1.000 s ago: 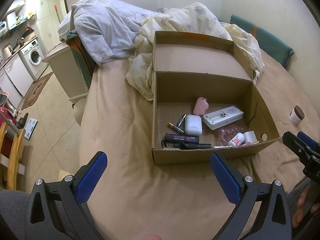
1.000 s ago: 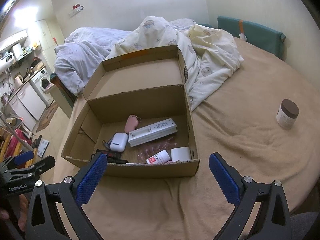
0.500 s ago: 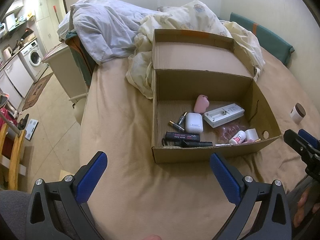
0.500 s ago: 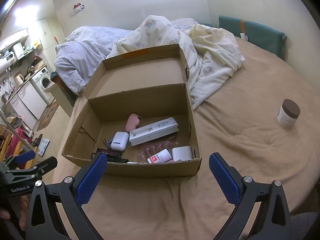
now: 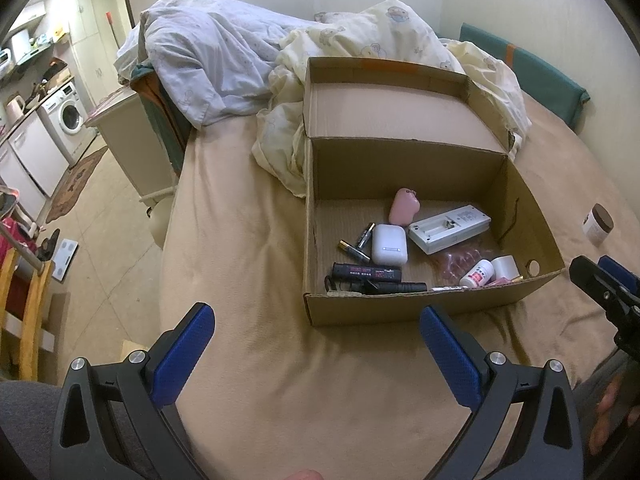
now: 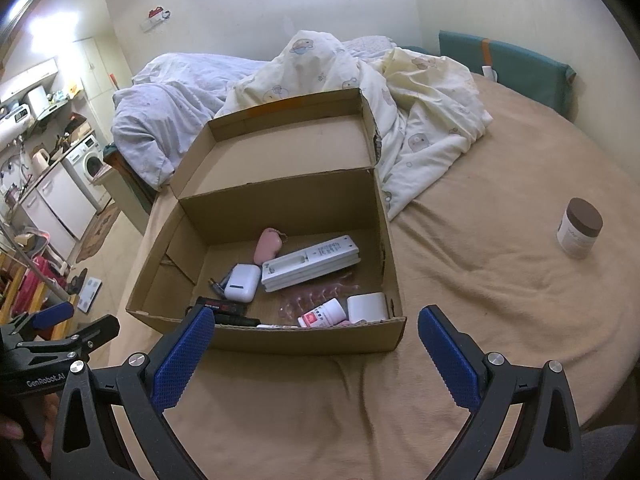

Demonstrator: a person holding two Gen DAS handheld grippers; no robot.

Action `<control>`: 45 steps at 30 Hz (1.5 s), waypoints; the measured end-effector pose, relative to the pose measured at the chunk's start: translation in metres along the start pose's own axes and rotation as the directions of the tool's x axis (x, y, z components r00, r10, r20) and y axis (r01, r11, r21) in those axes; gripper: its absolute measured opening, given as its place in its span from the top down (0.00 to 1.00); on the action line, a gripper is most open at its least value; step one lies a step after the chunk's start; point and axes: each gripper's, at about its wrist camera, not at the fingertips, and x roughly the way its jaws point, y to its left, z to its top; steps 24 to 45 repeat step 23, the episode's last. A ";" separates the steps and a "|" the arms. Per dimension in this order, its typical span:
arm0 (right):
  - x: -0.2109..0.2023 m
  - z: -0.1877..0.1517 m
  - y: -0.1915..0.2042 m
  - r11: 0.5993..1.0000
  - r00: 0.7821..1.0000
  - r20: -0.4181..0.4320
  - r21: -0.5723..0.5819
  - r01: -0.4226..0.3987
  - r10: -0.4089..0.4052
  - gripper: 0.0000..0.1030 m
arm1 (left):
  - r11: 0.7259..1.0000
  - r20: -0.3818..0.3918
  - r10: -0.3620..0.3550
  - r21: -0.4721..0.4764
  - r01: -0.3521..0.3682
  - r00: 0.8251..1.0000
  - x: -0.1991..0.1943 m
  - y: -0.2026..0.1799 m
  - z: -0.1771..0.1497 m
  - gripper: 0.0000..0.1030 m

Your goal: Organize rigid objects

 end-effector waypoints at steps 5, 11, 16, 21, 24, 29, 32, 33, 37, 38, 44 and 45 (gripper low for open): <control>0.000 0.000 0.000 1.000 1.000 -0.001 -0.003 -0.001 0.001 0.00 | 1.000 0.001 -0.005 0.003 0.005 1.000 0.000 0.000 0.000 0.01; 0.000 0.000 0.001 1.000 1.000 0.000 -0.003 0.000 0.000 0.00 | 1.000 0.002 -0.007 0.006 0.007 1.000 -0.001 0.000 0.000 0.01; 0.000 0.000 0.001 1.000 1.000 0.000 -0.002 0.001 -0.001 0.00 | 1.000 0.002 -0.009 0.009 0.009 1.000 -0.001 -0.001 0.000 0.01; -0.001 -0.001 0.001 1.000 1.000 0.002 -0.001 0.000 0.000 0.00 | 0.999 0.004 -0.026 0.019 0.026 1.000 -0.003 -0.003 -0.001 0.01; 0.000 -0.001 0.002 1.000 1.000 0.001 -0.002 0.001 -0.001 0.00 | 0.999 0.003 -0.028 0.021 0.028 1.000 -0.003 -0.003 -0.001 0.01; 0.000 -0.001 0.002 1.000 1.000 0.001 -0.002 0.001 -0.001 0.00 | 0.999 0.003 -0.028 0.021 0.028 1.000 -0.003 -0.003 -0.001 0.01; 0.000 -0.001 0.002 1.000 1.000 0.001 -0.002 0.001 -0.001 0.00 | 0.999 0.003 -0.028 0.021 0.028 1.000 -0.003 -0.003 -0.001 0.01; 0.000 -0.001 0.002 1.000 1.000 0.001 -0.002 0.001 -0.001 0.00 | 0.999 0.003 -0.028 0.021 0.028 1.000 -0.003 -0.003 -0.001 0.01; 0.000 -0.001 0.002 1.000 1.000 0.001 -0.002 0.001 -0.001 0.00 | 0.999 0.003 -0.028 0.021 0.028 1.000 -0.003 -0.003 -0.001 0.01; 0.000 -0.001 0.002 1.000 1.000 0.001 -0.002 0.001 -0.001 0.00 | 0.999 0.003 -0.028 0.021 0.028 1.000 -0.003 -0.003 -0.001 0.01; 0.000 -0.001 0.002 1.000 1.000 0.001 -0.002 0.001 -0.001 0.00 | 0.999 0.003 -0.028 0.021 0.028 1.000 -0.003 -0.003 -0.001 0.01; 0.000 -0.001 0.002 1.000 1.000 0.001 -0.002 0.001 -0.001 0.00 | 0.999 0.003 -0.028 0.021 0.028 1.000 -0.003 -0.003 -0.001 0.01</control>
